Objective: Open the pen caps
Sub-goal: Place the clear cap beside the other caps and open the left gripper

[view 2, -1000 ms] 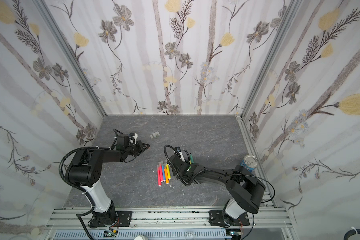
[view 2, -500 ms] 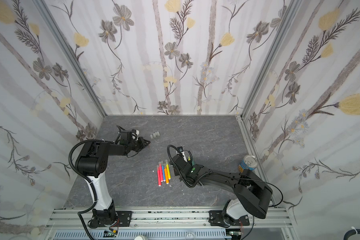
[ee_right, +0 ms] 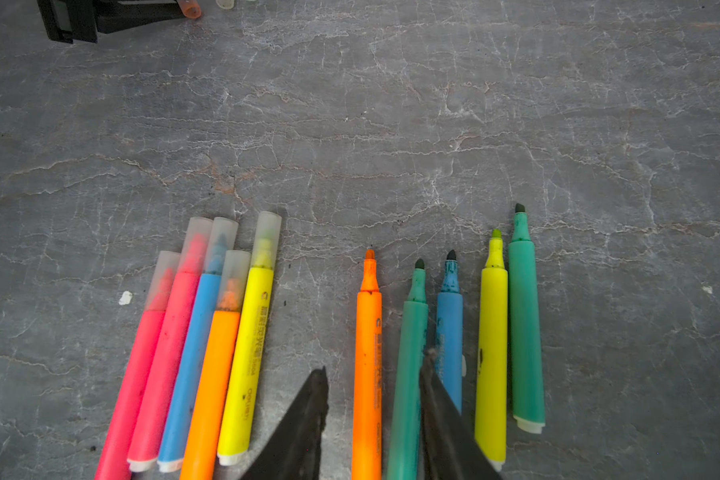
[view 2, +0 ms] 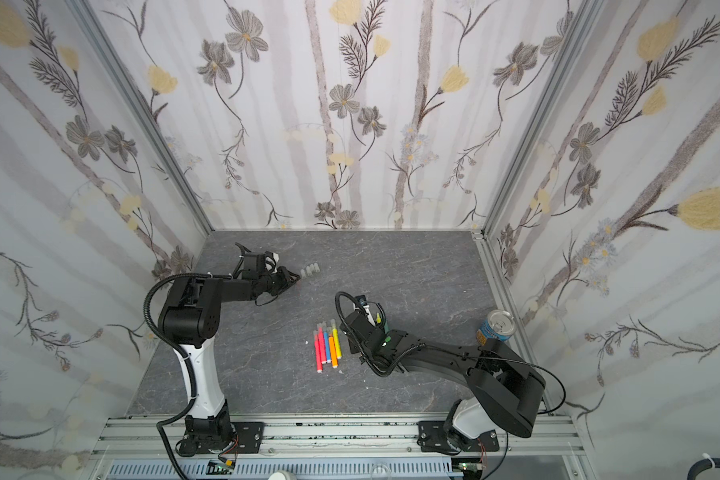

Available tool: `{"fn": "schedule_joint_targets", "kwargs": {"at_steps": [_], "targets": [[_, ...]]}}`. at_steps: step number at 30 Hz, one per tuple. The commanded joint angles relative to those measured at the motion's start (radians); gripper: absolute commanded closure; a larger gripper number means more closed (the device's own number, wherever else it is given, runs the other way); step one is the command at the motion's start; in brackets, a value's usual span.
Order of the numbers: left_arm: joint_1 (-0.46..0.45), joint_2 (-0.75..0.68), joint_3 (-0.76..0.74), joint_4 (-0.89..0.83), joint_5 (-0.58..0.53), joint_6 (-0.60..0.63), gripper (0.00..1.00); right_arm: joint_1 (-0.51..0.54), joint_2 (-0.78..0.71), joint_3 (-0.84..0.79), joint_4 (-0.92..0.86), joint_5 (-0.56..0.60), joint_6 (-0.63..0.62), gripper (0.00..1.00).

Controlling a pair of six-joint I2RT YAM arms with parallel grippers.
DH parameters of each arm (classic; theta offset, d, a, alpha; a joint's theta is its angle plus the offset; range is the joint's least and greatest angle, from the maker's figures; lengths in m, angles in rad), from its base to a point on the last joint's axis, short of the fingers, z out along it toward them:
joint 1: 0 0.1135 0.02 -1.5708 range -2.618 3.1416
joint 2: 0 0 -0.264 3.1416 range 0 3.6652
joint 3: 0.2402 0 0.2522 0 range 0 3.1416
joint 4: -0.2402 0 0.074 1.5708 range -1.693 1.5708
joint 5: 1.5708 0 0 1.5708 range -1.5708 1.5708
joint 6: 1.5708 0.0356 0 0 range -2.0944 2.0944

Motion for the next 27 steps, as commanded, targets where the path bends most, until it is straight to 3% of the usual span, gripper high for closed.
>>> {"fn": "schedule_joint_targets", "kwargs": {"at_steps": [1, 14, 21, 27], "targets": [[0.002, 0.011, 0.015, -0.027, -0.008, 0.017, 0.79, 0.0, -0.004, -0.006, 0.009, 0.004, 0.015, 0.62], [0.002, -0.011, -0.006, -0.016, 0.011, 0.008, 0.68, 0.0, 0.01, 0.001, 0.018, -0.021, 0.017, 0.62], [0.002, -0.149, -0.115, 0.017, 0.023, -0.01, 0.67, 0.007, 0.042, 0.015, 0.047, -0.077, 0.032, 0.62], [0.002, -0.3, -0.208, -0.014, 0.021, 0.009, 0.67, 0.025, 0.154, 0.094, 0.005, -0.097, 0.055, 0.63]]}}
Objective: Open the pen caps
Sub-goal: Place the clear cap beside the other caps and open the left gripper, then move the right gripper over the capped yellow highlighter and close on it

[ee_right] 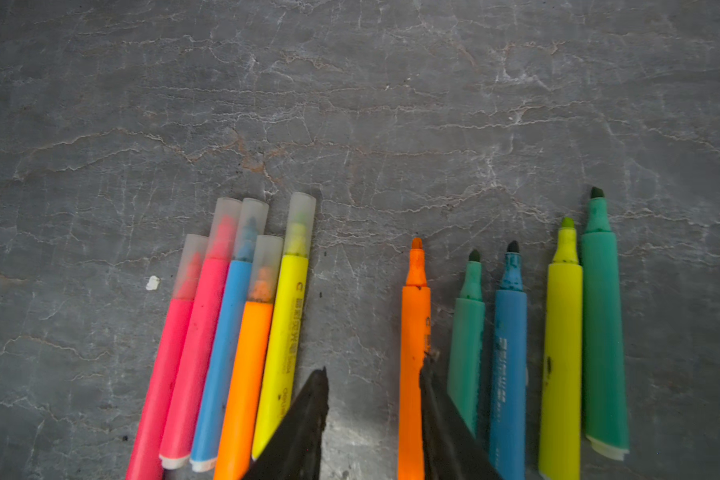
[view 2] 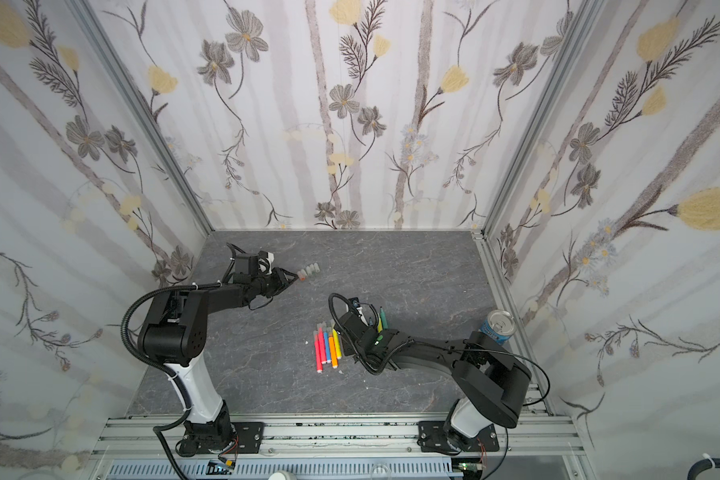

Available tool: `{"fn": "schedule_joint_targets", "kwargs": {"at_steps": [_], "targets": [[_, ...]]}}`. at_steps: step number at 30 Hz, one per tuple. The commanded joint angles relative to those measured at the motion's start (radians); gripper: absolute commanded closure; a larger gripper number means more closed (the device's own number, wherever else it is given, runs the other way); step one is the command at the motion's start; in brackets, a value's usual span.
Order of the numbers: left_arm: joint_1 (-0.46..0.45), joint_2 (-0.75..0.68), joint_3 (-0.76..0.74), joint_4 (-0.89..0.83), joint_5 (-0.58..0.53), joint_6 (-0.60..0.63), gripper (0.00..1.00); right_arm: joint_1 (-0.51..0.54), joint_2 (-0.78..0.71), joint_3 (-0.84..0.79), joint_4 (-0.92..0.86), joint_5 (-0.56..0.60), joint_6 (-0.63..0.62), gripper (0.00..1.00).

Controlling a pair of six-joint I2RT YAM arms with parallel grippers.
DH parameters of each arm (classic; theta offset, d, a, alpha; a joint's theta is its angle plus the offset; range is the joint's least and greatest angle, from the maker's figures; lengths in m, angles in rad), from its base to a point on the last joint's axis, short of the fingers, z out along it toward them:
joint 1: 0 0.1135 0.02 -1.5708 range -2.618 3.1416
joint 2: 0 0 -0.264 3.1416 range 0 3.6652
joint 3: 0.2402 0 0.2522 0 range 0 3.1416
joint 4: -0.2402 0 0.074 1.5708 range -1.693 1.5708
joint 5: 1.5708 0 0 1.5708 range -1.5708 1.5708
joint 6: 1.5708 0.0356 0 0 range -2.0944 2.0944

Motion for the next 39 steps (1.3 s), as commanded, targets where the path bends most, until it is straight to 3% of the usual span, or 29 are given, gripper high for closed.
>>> {"fn": "schedule_joint_targets", "kwargs": {"at_steps": [1, 11, 32, 39], "targets": [[0.002, -0.068, -0.042, -0.01, 0.004, 0.013, 0.66, 0.011, 0.057, 0.041, -0.014, -0.018, 0.023, 0.62], [0.001, -0.177, -0.103, -0.012, 0.008, 0.007, 0.66, 0.028, 0.153, 0.127, -0.041, -0.039, 0.026, 0.62], [0.0, -0.156, -0.131, 0.029, 0.027, 0.006, 0.66, 0.032, 0.248, 0.145, -0.055, -0.075, 0.028, 0.66], [-0.006, -0.142, -0.115, 0.022, 0.042, 0.004, 0.66, 0.032, 0.242, 0.105, -0.051, -0.087, 0.026, 0.84]]}}
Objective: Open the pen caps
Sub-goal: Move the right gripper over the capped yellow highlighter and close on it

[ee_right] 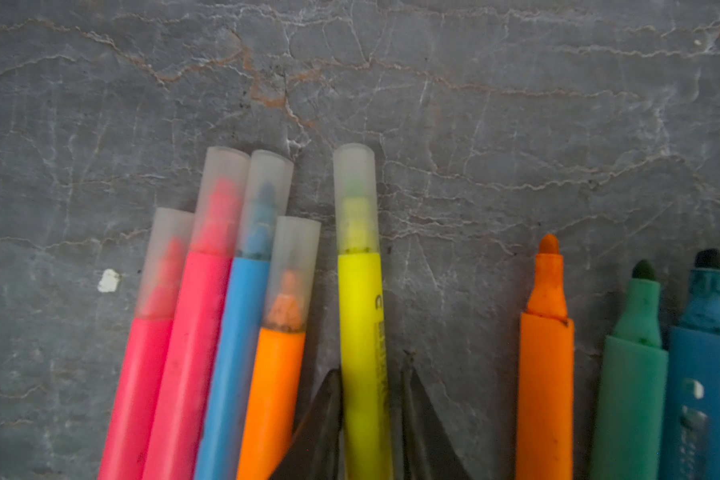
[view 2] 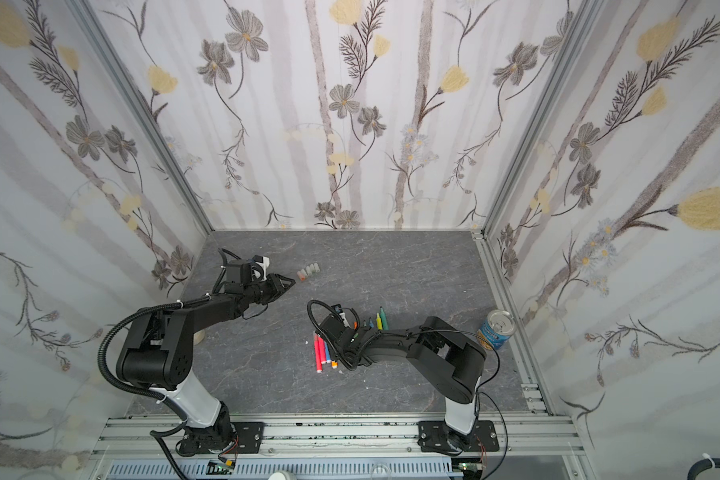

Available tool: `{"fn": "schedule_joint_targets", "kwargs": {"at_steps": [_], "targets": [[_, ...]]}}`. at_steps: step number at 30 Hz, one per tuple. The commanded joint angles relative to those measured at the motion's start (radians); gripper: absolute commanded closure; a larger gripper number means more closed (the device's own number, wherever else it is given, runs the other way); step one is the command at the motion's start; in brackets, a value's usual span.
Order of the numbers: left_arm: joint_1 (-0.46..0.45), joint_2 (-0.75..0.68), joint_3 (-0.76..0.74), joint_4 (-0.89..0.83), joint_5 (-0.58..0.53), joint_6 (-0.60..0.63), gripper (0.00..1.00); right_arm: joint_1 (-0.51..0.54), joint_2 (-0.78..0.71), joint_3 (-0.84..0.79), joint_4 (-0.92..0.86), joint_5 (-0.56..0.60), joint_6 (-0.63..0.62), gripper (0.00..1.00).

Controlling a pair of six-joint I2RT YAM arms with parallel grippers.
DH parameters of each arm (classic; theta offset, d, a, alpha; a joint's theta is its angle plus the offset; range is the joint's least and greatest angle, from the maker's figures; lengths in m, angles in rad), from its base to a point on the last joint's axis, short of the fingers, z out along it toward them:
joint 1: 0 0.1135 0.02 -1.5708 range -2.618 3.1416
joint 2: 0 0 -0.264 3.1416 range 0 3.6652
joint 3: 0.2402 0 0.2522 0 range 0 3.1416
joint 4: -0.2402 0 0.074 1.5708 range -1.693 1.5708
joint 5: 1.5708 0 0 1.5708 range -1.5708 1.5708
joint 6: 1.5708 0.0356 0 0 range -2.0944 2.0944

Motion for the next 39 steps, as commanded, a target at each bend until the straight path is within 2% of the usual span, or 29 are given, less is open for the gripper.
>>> {"fn": "schedule_joint_targets", "kwargs": {"at_steps": [1, 4, 11, 15, 22, 31, 39], "targets": [[-0.004, 0.003, 0.019, 0.009, 0.015, 0.005, 0.66, 0.001, -0.001, -0.019, -0.05, -0.041, 0.007, 0.87], [-0.013, -0.001, 0.034, -0.011, 0.022, 0.01, 0.65, -0.003, -0.015, -0.023, -0.048, -0.036, -0.009, 0.95], [-0.092, -0.026, 0.077, -0.081, 0.031, 0.032, 0.65, -0.047, -0.09, -0.018, -0.036, -0.036, -0.057, 1.0], [-0.15, -0.044, 0.093, -0.117, 0.033, 0.041, 0.64, -0.084, -0.201, -0.047, 0.01, -0.058, -0.075, 1.0], [-0.286, -0.059, 0.11, -0.11, 0.035, 0.003, 0.63, -0.196, -0.399, -0.163, 0.125, -0.198, -0.075, 1.0], [-0.452, 0.013, 0.168, -0.023, 0.025, -0.085, 0.63, -0.267, -0.511, -0.25, 0.161, -0.252, -0.098, 1.0], [-0.51, 0.047, 0.22, -0.016, 0.011, -0.105, 0.63, -0.278, -0.56, -0.288, 0.172, -0.257, -0.095, 1.0]]}}
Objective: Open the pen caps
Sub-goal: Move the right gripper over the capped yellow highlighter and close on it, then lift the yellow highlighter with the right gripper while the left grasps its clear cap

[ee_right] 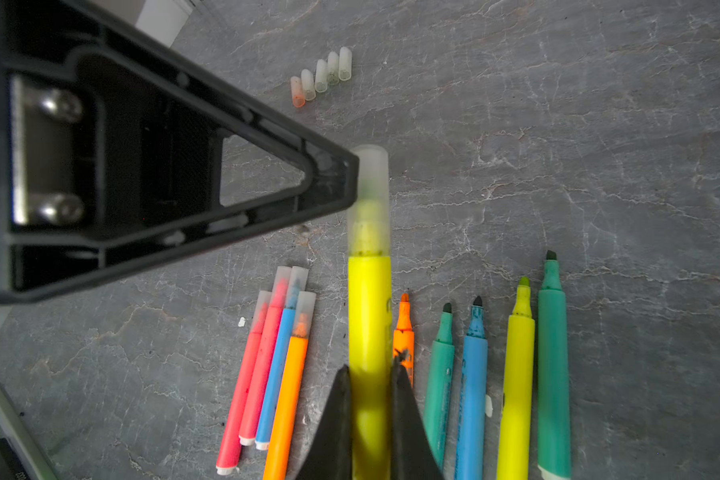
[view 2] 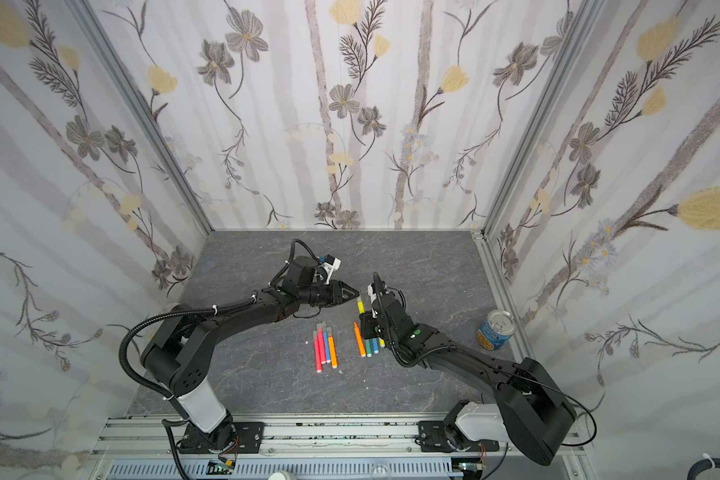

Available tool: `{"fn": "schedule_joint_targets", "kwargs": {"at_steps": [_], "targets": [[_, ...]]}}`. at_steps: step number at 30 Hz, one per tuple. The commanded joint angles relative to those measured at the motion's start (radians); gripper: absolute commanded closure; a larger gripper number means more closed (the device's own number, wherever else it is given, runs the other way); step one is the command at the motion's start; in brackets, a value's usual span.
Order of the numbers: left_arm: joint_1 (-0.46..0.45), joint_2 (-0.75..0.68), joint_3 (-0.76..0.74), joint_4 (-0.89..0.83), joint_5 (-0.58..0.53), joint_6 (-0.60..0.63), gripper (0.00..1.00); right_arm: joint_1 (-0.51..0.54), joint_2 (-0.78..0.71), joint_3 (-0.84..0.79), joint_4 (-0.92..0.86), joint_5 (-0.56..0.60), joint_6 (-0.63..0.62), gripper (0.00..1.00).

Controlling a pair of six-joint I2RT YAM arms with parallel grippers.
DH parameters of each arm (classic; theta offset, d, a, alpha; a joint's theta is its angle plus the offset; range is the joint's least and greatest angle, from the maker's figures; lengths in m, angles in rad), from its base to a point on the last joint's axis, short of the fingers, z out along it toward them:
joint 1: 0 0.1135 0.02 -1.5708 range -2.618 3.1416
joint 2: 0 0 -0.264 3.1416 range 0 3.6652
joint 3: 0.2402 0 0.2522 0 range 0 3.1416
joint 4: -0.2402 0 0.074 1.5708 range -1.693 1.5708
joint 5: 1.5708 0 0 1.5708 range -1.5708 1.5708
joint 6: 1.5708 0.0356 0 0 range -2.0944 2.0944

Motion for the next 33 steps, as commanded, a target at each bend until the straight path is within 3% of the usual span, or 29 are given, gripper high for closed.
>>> {"fn": "schedule_joint_targets", "kwargs": {"at_steps": [1, 9, 18, 30, 31, 33], "targets": [[-0.012, 0.011, 0.019, 0.036, -0.01, -0.018, 0.63, -0.001, -0.015, -0.009, 0.04, -0.012, -0.006, 1.0], [-0.03, 0.042, 0.042, 0.041, -0.007, -0.024, 0.64, -0.004, -0.016, -0.012, 0.051, -0.017, -0.002, 1.0], [-0.038, 0.068, 0.078, 0.034, 0.003, -0.025, 0.83, -0.006, -0.021, -0.01, 0.051, -0.016, -0.003, 1.0], [-0.045, 0.075, 0.071, 0.048, 0.011, -0.03, 1.0, -0.015, -0.015, -0.015, 0.063, -0.011, -0.003, 1.0], [-0.044, 0.076, 0.07, 0.048, 0.011, -0.03, 1.0, -0.014, -0.016, -0.015, 0.064, -0.014, -0.003, 0.99], [-0.046, 0.078, 0.071, 0.05, 0.014, -0.03, 1.0, -0.015, -0.016, -0.016, 0.068, -0.013, -0.002, 0.88]]}}
